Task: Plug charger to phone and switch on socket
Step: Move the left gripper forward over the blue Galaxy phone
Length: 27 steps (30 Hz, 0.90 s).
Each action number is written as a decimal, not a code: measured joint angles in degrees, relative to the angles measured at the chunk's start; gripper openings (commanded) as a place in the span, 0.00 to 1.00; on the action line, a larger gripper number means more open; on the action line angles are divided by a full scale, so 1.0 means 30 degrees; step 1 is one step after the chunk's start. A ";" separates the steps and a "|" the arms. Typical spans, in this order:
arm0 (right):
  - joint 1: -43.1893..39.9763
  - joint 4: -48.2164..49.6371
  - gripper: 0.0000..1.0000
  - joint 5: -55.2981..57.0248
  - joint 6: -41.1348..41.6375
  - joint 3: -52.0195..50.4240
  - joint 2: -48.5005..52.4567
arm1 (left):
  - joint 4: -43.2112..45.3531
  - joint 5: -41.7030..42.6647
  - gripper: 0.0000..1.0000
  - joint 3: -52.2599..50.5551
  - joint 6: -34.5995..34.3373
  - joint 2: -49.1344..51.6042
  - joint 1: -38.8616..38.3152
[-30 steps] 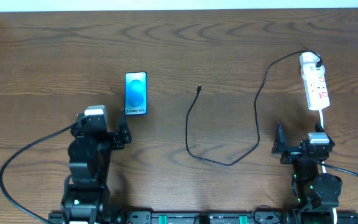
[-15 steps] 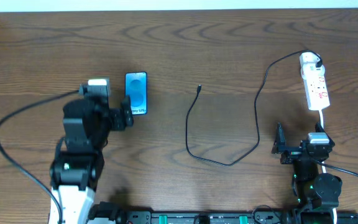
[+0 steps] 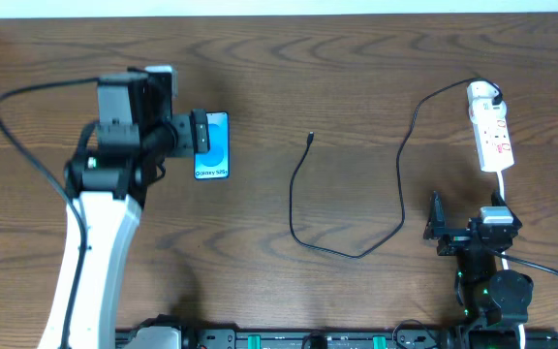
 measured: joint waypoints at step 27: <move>0.0000 0.0000 0.99 -0.0007 -0.0007 0.0000 0.0000 | -0.6819 0.0058 0.91 0.8590 0.0015 0.8276 0.0000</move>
